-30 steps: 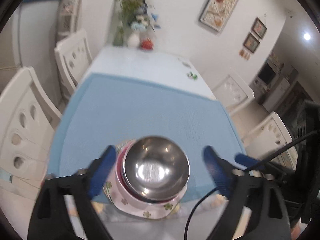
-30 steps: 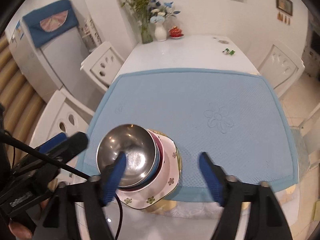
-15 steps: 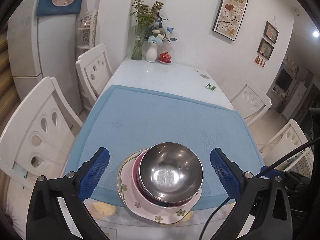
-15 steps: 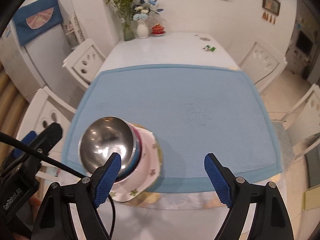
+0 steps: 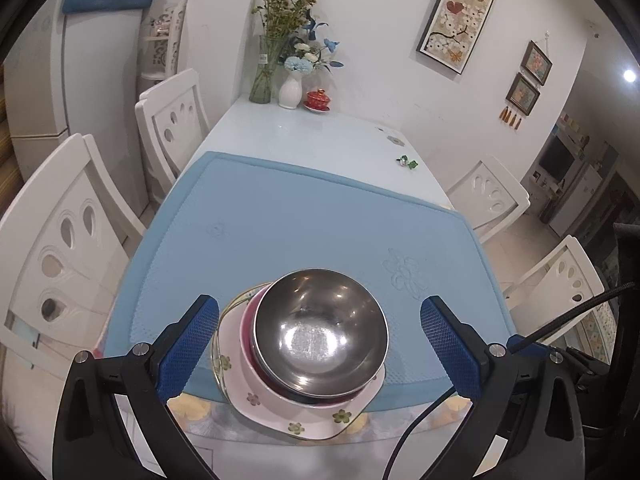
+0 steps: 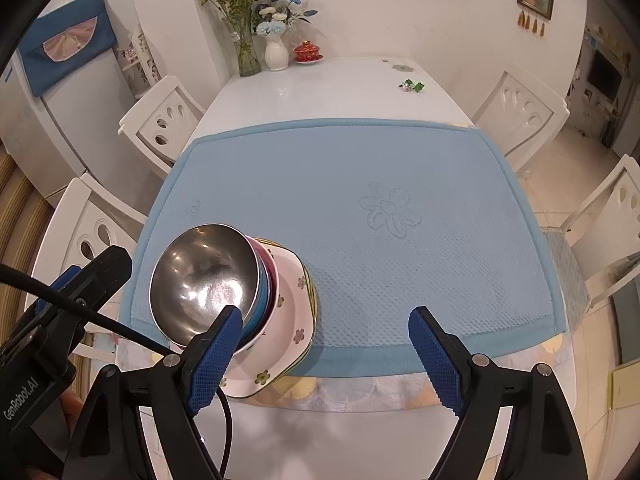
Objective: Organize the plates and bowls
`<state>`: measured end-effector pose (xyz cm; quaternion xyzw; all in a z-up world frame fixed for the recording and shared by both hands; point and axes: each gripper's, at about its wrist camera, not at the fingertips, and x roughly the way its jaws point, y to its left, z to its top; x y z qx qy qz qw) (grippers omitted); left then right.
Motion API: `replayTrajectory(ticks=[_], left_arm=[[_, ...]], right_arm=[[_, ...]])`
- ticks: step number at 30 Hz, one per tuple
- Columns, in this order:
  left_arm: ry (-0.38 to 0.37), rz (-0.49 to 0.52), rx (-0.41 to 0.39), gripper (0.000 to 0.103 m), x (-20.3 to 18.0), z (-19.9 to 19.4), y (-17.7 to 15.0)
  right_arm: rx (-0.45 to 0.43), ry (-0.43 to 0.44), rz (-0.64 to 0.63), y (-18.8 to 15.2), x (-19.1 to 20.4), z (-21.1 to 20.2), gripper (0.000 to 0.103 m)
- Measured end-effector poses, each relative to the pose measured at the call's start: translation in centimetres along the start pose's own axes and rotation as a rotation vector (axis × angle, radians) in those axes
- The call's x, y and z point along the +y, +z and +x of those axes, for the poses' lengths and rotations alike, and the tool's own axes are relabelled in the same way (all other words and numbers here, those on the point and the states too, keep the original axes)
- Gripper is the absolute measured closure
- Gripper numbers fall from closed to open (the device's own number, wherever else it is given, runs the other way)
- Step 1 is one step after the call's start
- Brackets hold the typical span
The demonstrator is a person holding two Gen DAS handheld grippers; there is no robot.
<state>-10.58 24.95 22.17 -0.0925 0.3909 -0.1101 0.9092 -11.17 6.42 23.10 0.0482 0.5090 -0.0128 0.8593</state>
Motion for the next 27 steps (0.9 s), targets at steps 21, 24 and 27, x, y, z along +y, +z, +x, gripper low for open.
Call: replayTrajectory(ticks=[21,24,27], left_arm=[[-0.009,-0.016,0.032,0.002,0.4,1.1,0.3],[-0.010,-0.009,0.032,0.002,0.4,1.3,0.3],[-0.003,0.003,0.029,0.002,0.2,1.3,0.5]], right_arm=[[0.045,0.011,-0.004,0.3,0.1,1.2,0.020],[0.051,0.016,0.000,0.4,0.0,1.4,0.020],[0.056,0.018,0.001,0.5,-0.1,1.5,0.020]])
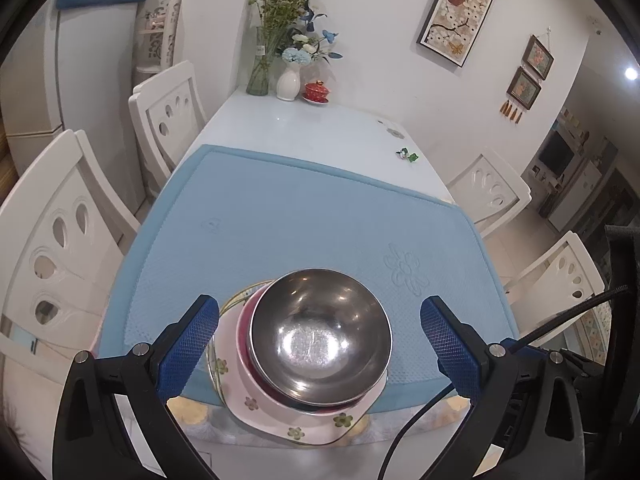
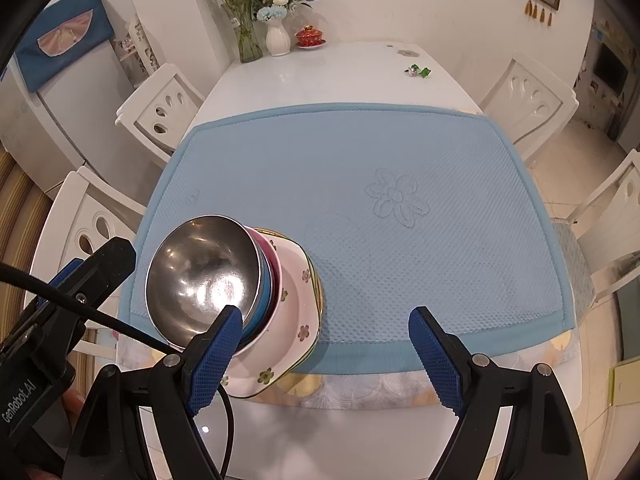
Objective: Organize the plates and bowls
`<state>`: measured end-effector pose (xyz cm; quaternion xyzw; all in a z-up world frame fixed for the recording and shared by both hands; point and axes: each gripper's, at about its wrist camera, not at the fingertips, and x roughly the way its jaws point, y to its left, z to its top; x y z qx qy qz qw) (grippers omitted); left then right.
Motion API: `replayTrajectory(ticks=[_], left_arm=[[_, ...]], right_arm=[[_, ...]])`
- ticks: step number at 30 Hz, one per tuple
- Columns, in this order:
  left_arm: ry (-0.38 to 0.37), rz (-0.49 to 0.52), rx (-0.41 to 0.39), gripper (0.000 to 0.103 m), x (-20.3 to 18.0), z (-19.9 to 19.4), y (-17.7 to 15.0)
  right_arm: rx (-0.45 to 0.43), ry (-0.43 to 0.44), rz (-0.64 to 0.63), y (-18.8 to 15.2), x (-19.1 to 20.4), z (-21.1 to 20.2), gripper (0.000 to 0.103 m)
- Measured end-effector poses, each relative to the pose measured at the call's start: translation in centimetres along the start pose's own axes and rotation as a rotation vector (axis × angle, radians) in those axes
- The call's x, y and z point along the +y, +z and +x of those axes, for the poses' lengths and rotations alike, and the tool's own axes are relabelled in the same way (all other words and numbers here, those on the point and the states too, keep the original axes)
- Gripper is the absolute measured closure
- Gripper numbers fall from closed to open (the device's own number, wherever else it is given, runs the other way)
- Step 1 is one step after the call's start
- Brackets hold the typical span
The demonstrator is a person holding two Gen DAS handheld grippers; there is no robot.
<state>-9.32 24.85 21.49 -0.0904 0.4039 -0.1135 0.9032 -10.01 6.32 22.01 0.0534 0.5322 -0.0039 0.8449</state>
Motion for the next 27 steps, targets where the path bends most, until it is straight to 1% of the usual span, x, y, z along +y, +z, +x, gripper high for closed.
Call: replayTrajectory(ticks=[6,11,27], left_arm=[[0.017,0.011,-0.006,0.002,-0.07,0.09,0.12],[0.016,0.017,0.026,0.002,-0.01,0.61,0.18],[0.030,0.038,0.016,0.002,-0.19,0.68,0.29]], right_arm=[[0.009,0.006,0.002,0.07,0.06,0.23,0.020],[0.015,0.009,-0.001,0.20,0.21,0.42,0.020],[0.033,0.023,-0.005,0.18,0.70,0.82,0.020]])
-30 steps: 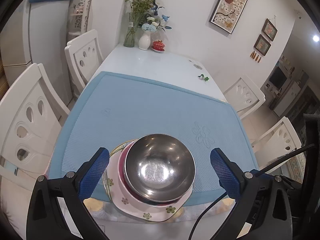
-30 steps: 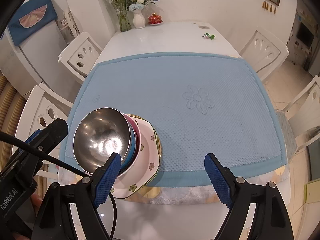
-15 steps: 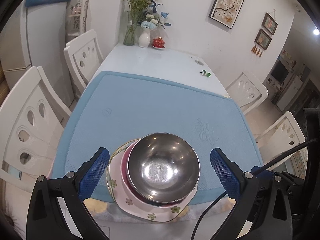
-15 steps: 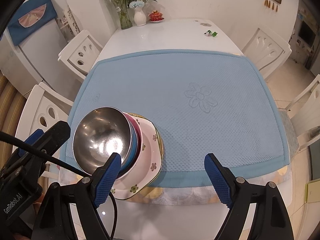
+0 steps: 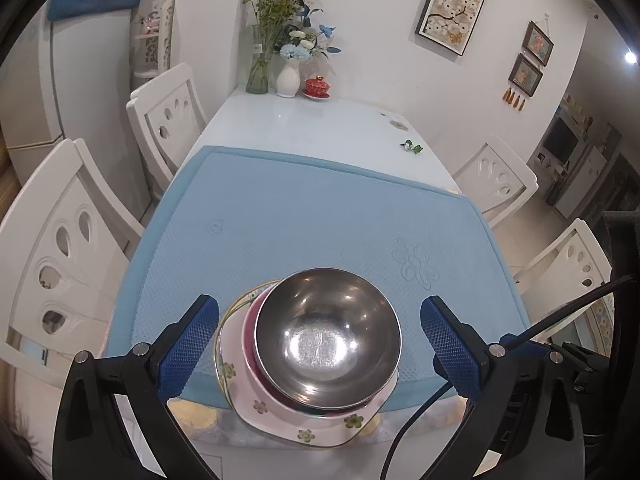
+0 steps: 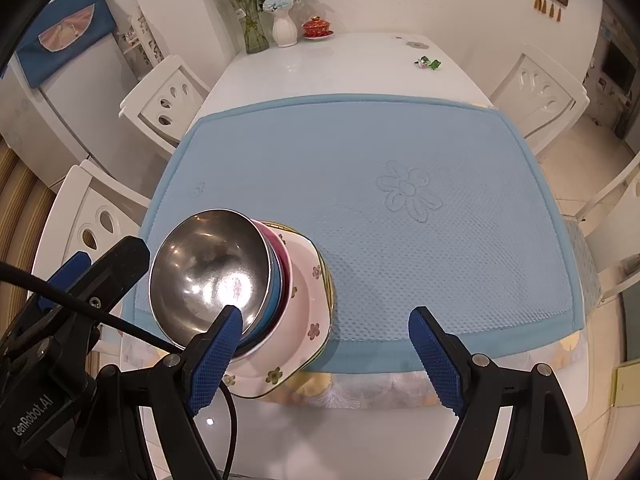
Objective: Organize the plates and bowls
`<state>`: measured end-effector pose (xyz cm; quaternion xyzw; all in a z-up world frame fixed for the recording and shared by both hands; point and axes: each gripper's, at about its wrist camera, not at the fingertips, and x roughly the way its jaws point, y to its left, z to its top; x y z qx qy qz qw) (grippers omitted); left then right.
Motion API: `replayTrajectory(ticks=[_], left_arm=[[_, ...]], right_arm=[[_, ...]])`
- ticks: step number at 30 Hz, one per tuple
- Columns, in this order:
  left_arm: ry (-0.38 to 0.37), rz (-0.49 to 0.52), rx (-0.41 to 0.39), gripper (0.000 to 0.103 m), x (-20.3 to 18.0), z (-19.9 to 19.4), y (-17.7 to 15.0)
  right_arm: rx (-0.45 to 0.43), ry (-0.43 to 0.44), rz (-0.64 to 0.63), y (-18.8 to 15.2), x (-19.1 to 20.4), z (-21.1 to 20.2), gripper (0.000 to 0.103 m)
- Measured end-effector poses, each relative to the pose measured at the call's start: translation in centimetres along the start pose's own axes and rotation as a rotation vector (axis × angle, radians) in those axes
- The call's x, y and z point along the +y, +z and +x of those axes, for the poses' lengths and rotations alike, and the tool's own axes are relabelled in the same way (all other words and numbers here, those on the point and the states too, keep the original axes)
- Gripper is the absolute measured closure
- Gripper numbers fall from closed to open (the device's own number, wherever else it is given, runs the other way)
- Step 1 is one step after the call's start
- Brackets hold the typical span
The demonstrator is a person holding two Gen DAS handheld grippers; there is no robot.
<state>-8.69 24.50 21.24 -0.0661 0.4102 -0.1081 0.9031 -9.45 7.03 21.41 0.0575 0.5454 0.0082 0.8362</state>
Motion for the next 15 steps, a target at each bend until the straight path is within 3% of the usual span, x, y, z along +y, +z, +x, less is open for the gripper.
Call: replayTrajectory(ticks=[15], left_arm=[[0.051,0.053,-0.035,0.002,-0.86,-0.64,-0.29]], right_arm=[[0.009,0.007,0.008,0.07,-0.16,0.14,0.020]])
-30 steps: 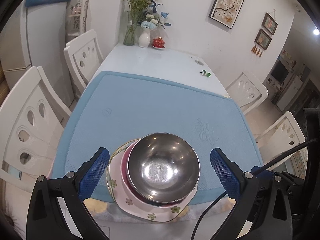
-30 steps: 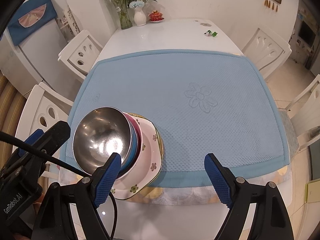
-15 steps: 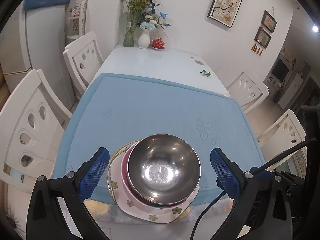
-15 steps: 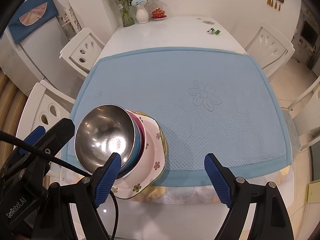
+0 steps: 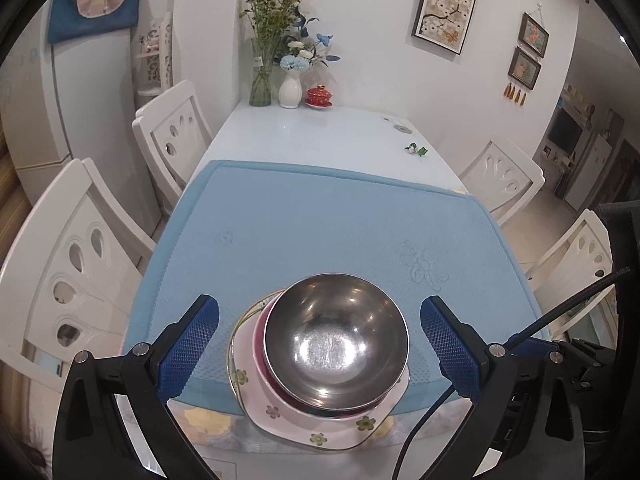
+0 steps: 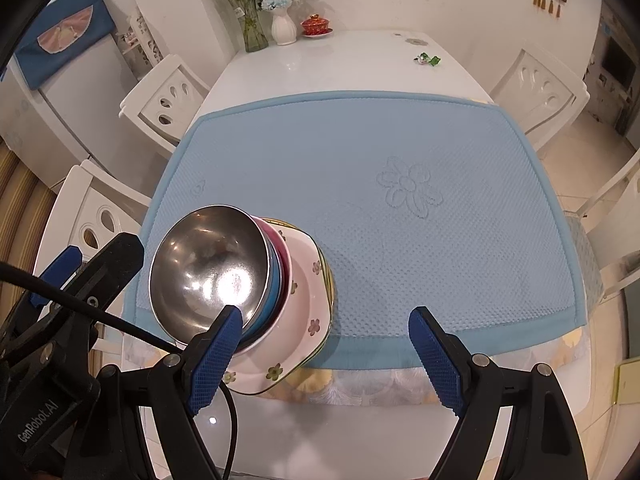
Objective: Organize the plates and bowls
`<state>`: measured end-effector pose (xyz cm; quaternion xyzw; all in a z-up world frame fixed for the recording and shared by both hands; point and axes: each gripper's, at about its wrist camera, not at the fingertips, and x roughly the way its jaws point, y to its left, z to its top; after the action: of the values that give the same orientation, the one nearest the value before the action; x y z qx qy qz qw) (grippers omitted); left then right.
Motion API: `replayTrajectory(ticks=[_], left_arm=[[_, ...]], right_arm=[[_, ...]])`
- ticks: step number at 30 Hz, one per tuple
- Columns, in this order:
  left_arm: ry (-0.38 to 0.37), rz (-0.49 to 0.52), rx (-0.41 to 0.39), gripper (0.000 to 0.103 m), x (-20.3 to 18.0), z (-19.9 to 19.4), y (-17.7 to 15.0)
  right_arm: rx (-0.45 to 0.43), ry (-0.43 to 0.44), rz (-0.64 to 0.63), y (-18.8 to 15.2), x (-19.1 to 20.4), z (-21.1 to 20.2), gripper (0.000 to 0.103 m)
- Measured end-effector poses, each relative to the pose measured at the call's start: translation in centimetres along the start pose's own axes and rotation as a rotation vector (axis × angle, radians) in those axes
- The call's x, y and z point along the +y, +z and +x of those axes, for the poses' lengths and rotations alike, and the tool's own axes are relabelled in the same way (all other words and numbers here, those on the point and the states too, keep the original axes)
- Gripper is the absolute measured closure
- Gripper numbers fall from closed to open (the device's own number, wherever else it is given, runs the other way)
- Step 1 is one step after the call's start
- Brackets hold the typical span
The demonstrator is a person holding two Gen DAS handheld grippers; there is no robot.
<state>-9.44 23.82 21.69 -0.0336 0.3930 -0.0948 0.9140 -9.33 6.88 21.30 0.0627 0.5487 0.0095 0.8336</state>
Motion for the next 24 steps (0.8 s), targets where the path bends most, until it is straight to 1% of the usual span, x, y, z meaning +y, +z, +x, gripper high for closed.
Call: replayTrajectory(ticks=[3,12,19,24], left_arm=[[0.024,0.011,-0.018,0.002,-0.2,-0.2,0.0],[0.117,0.026,-0.107,0.002,-0.2,-1.2,0.2],[0.164,0.094,-0.109,0.002,-1.2,-1.4,0.6],[0.161,0.094,-0.112,0.002,-1.4,-1.5,0.7]], right_arm=[[0.004,0.016,0.010,-0.1,0.0,0.0,0.020],[-0.008,0.018,0.009,-0.1,-0.1,-0.3,0.020],[-0.013,0.016,0.006,0.0,-0.2,-0.5,0.020],[-0.016,0.017,0.008,0.1,-0.6,-0.7,0.020]])
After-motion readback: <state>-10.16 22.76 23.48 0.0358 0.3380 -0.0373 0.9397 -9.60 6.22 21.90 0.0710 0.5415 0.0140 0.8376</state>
